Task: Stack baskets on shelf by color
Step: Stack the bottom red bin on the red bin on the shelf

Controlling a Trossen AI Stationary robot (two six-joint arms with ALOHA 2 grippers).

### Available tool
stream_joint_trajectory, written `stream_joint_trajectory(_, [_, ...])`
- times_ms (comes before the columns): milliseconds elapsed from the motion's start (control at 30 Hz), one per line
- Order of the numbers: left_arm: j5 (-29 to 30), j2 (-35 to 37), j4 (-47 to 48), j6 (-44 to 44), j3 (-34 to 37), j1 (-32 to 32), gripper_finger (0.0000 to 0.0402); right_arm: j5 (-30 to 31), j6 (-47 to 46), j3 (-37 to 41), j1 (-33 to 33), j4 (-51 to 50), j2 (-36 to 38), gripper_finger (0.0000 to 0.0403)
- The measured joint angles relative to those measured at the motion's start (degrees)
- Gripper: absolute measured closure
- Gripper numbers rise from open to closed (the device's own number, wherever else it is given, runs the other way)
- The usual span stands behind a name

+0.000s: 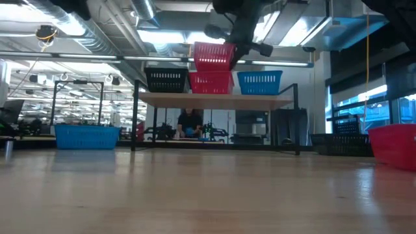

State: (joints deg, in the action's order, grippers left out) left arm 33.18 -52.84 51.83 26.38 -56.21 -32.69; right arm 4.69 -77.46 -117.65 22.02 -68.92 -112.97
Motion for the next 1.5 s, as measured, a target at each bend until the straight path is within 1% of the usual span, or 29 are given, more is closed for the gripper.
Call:
stream_joint_trajectory(100, [0.8,0.0,0.0,-0.1,0.0,0.0,0.0333,-0.1,-0.1,2.8,0.0,2.0,-0.1,0.0403])
stream_joint_trajectory(267, [1.0,0.0,0.0,-0.1,0.0,0.0,0.0333,-0.5,-0.2,7.1,0.0,8.5,0.0,0.0403])
stream_joint_trajectory(400, [3.3,0.0,0.0,-0.1,0.0,0.0,0.0333,-1.2,0.0,9.3,0.0,11.8,0.1,0.0402])
stream_joint_trajectory(567, [3.3,0.0,0.0,-0.1,0.0,0.0,0.0333,-0.8,4.1,9.3,0.0,12.3,0.1,0.0402])
stream_joint_trajectory(733, [3.3,0.0,0.0,-0.1,0.0,0.0,0.0333,-0.5,4.7,9.4,0.1,12.9,0.1,0.0398])
stream_joint_trajectory(833, [3.3,0.0,0.0,-0.1,0.0,0.0,0.0333,-2.5,4.6,9.4,0.3,12.9,0.1,0.0385])
stream_joint_trajectory(1000, [3.3,0.0,0.0,-0.1,0.0,0.0,0.0333,-2.8,5.8,9.6,0.3,12.7,-0.1,0.0352])
stream_joint_trajectory(1133, [3.3,0.0,0.0,-0.1,0.0,0.0,0.0333,-1.5,5.7,9.6,0.2,12.7,-0.1,0.0338])
stream_joint_trajectory(1300, [2.8,0.0,0.0,0.0,0.0,0.0,0.0333,-1.5,5.5,9.4,0.3,12.5,0.0,0.0334])
stream_joint_trajectory(1500, [1.7,0.0,0.0,0.1,0.0,0.0,0.0333,-1.3,6.1,6.9,0.3,12.7,0.1,0.0334])
